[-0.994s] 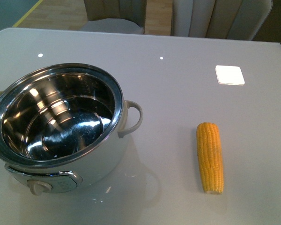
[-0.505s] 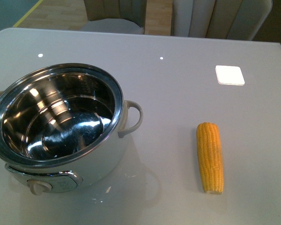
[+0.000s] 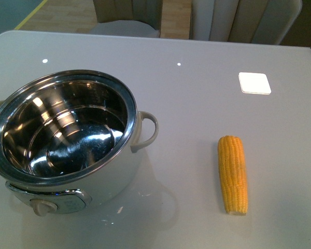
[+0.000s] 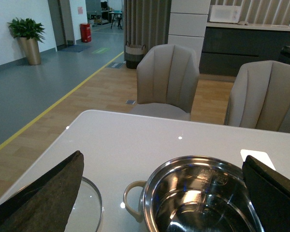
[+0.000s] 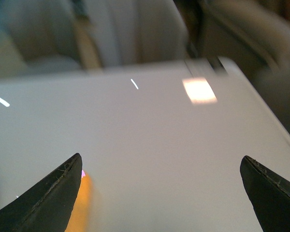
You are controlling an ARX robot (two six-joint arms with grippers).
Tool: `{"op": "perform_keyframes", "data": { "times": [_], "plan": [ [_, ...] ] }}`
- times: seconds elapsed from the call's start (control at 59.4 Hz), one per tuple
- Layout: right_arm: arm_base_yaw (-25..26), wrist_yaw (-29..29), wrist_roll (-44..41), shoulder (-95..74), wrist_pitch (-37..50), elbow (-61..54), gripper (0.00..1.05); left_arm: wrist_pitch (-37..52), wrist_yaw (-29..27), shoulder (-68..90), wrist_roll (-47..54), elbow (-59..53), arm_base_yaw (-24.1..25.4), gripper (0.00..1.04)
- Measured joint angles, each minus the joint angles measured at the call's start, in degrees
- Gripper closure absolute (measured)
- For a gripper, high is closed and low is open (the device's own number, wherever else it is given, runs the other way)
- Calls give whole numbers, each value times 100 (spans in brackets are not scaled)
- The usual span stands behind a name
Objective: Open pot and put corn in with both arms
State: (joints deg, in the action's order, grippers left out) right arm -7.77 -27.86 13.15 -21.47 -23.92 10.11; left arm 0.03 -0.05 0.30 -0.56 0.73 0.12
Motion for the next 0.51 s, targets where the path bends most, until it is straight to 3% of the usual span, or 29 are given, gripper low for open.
{"op": "perform_keyframes", "data": {
  "times": [0.101, 0.303, 0.404, 0.505],
  "plan": [
    [7, 50, 243, -678, 385, 96, 9, -2, 4, 0, 0, 0, 0, 7],
    [-496, 50, 339, -3209, 2131, 726, 9, 0, 4, 0, 0, 0, 0, 7],
    [-793, 544, 542, -4675, 2693, 1252, 9, -2, 4, 0, 0, 0, 0, 7],
    [-1003, 616, 612, -5936, 3053, 1692, 9, -2, 4, 0, 0, 0, 0, 7]
  ]
}}
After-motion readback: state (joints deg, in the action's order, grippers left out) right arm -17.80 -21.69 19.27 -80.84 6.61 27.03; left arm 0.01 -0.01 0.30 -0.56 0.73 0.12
